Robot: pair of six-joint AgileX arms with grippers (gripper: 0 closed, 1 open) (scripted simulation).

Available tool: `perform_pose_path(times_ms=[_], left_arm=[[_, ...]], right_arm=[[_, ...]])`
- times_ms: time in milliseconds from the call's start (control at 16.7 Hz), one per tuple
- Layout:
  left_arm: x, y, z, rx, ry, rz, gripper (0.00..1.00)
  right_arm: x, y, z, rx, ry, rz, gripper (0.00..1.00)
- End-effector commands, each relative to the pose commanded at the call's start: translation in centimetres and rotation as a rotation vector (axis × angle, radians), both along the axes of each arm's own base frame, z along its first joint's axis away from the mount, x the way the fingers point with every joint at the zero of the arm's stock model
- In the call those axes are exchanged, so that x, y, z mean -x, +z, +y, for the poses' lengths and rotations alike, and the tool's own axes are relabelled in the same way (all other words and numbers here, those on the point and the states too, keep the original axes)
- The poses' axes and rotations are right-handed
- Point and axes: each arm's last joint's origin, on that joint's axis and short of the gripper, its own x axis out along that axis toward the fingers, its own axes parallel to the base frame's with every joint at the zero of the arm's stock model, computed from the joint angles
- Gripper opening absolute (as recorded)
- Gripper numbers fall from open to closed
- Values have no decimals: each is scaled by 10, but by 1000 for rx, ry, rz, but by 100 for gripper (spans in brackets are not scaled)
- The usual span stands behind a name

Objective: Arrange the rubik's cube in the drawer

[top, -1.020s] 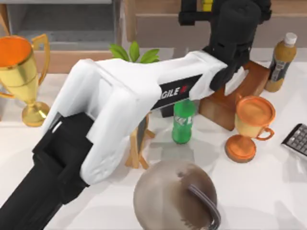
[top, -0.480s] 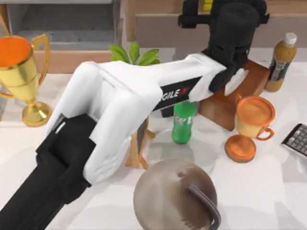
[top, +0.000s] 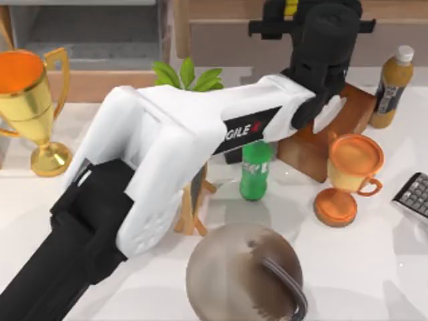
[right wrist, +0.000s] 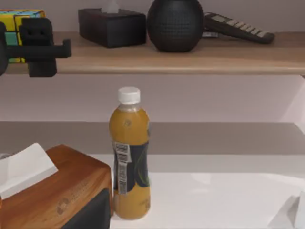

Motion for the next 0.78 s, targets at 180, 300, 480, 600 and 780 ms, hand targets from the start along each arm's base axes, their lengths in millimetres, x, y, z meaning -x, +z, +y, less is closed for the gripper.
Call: perform_pose_path(times_ms=[180,300,480,600,780], left_arm=[[0,0,0,0,0,0,0],[0,0,0,0,0,0,0],[0,0,0,0,0,0,0],[0,0,0,0,0,0,0],[3,10,-2,23,2,-22,0]], right_arm=[[0,0,0,0,0,0,100],[0,0,0,0,0,0,100],[0,0,0,0,0,0,100],[0,0,0,0,0,0,100],[0,0,0,0,0,0,100]])
